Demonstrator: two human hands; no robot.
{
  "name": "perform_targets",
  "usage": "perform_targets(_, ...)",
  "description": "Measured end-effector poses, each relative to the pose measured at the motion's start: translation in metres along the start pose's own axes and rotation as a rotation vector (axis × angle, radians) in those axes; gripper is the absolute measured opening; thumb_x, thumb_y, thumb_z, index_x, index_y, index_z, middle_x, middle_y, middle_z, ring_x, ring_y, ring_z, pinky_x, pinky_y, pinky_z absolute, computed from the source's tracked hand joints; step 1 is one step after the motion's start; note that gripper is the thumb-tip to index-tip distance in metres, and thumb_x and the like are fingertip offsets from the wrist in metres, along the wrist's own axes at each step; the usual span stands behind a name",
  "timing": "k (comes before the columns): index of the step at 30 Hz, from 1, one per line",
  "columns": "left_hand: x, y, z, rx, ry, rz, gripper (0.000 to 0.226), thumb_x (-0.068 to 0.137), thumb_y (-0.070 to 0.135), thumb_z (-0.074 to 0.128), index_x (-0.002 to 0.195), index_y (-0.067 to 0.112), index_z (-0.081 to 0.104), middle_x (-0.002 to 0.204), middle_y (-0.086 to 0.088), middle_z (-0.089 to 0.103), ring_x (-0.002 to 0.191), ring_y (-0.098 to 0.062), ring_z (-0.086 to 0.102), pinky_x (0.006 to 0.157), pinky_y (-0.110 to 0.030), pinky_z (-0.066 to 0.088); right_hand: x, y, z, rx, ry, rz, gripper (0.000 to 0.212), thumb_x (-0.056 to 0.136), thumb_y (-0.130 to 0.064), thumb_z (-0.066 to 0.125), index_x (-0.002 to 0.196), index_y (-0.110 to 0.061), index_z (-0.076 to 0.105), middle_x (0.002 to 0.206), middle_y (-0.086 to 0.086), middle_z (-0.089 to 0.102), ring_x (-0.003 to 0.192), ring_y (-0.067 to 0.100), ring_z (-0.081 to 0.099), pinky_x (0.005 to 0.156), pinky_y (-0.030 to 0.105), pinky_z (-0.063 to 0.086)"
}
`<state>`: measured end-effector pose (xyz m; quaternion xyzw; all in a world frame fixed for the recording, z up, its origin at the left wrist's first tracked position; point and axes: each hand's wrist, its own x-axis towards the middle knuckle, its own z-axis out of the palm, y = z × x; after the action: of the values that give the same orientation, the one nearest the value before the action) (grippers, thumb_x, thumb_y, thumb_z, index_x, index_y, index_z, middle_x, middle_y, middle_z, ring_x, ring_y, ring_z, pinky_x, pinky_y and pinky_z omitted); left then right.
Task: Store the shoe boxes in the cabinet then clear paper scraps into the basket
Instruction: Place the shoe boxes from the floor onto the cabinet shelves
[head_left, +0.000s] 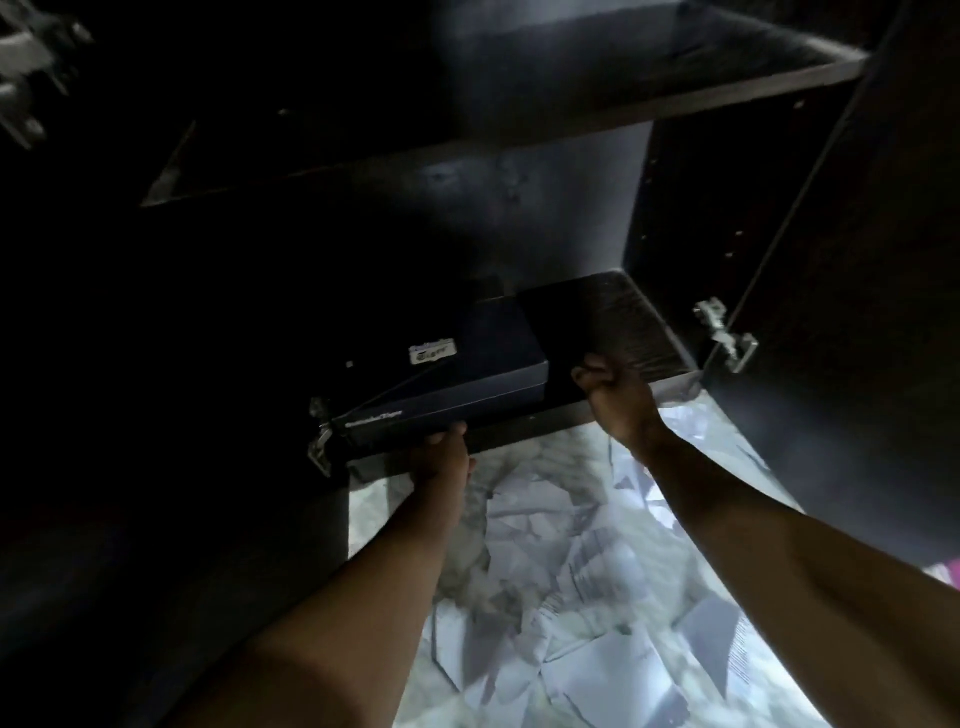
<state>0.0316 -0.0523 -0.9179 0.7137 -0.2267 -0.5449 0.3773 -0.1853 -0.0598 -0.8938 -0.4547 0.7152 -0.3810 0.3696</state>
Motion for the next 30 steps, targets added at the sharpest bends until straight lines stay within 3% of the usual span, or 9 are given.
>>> perform_targets(3,-0.029,0.002,0.025,0.089,-0.162,0.044,0.012,0.103,0.021,0.057,0.095,0.015,0.062,0.102,-0.011,0.065,0.086,-0.021,0.063,0.043,-0.015,0.043,-0.031,0.006,-0.03,-0.038,0.044,-0.053,0.031,0.097,-0.024,0.069,0.126,-0.013,0.07,0.119,0.007,0.076,0.119,0.023,0.068,0.108,0.035,0.047)
perform_targets(5,-0.053,-0.006,0.04,0.201,-0.263,0.117,0.019,0.102,0.02,0.059,0.084,0.015,0.062,0.085,-0.006,0.062,0.073,-0.018,0.062,0.044,-0.016,0.044,-0.06,0.01,-0.053,-0.062,0.049,-0.039,0.03,0.096,-0.029,0.07,0.124,-0.017,0.071,0.117,0.005,0.077,0.115,0.02,0.07,0.107,0.034,0.05)
perform_targets(8,-0.099,-0.02,0.061,0.365,-0.407,0.179,0.014,0.098,0.021,0.064,0.084,0.018,0.066,0.074,-0.001,0.067,0.057,-0.012,0.064,0.051,-0.021,0.043,-0.112,0.017,-0.092,-0.084,0.124,-0.015,0.025,0.095,-0.032,0.071,0.117,-0.022,0.073,0.115,-0.001,0.077,0.109,0.014,0.07,0.106,0.036,0.053)
perform_targets(11,-0.15,-0.037,0.075,0.465,-0.568,0.213,0.01,0.096,0.02,0.064,0.087,0.016,0.067,0.073,-0.002,0.068,0.059,-0.017,0.065,0.052,-0.024,0.042,-0.18,0.019,-0.128,-0.148,0.226,0.008,0.024,0.097,-0.028,0.068,0.119,-0.02,0.074,0.111,-0.006,0.075,0.104,0.008,0.069,0.096,0.015,0.05)
perform_targets(16,-0.226,-0.073,0.093,0.602,-0.796,0.258,0.008,0.095,0.019,0.067,0.094,0.012,0.07,0.085,-0.01,0.071,0.068,-0.024,0.068,0.062,-0.025,0.047,-0.284,0.043,-0.175,-0.104,0.397,0.078,0.021,0.096,-0.028,0.066,0.112,-0.018,0.075,0.108,-0.007,0.077,0.104,0.011,0.072,0.098,0.032,0.057)
perform_targets(22,-0.331,-0.142,0.117,0.777,-1.082,0.299,0.007,0.095,0.018,0.066,0.088,0.017,0.068,0.082,-0.007,0.07,0.067,-0.023,0.068,0.066,-0.031,0.046,-0.441,0.1,-0.231,-0.084,0.658,0.302,0.026,0.095,-0.033,0.063,0.111,-0.017,0.074,0.113,0.0,0.078,0.103,0.011,0.071,0.095,0.024,0.055)
perform_targets(24,-0.366,-0.174,0.123,0.848,-1.189,0.312,0.006,0.097,0.018,0.065,0.091,0.016,0.067,0.081,-0.006,0.069,0.067,-0.022,0.068,0.063,-0.029,0.045,-0.5,0.123,-0.243,-0.07,0.792,0.39,0.018,0.097,-0.02,0.064,0.11,-0.014,0.075,0.107,0.002,0.078,0.098,0.011,0.071,0.087,0.015,0.054)
perform_targets(28,-0.417,-0.241,0.124,0.95,-1.346,0.314,0.013,0.094,0.024,0.068,0.101,0.014,0.074,0.087,-0.004,0.073,0.081,-0.022,0.07,0.074,-0.03,0.052,-0.597,0.173,-0.257,-0.094,1.144,0.553,0.017,0.092,-0.025,0.063,0.102,-0.019,0.075,0.105,-0.003,0.077,0.097,0.017,0.071,0.089,0.04,0.059)
perform_targets(30,-0.436,-0.268,0.127,1.009,-1.422,0.313,0.026,0.088,0.039,0.072,0.107,0.021,0.074,0.098,0.001,0.074,0.092,-0.019,0.07,0.086,-0.034,0.055,-0.636,0.194,-0.259,-0.093,1.33,0.661,0.023,0.088,-0.032,0.061,0.104,-0.02,0.073,0.109,0.002,0.072,0.103,0.023,0.067,0.091,0.044,0.056)
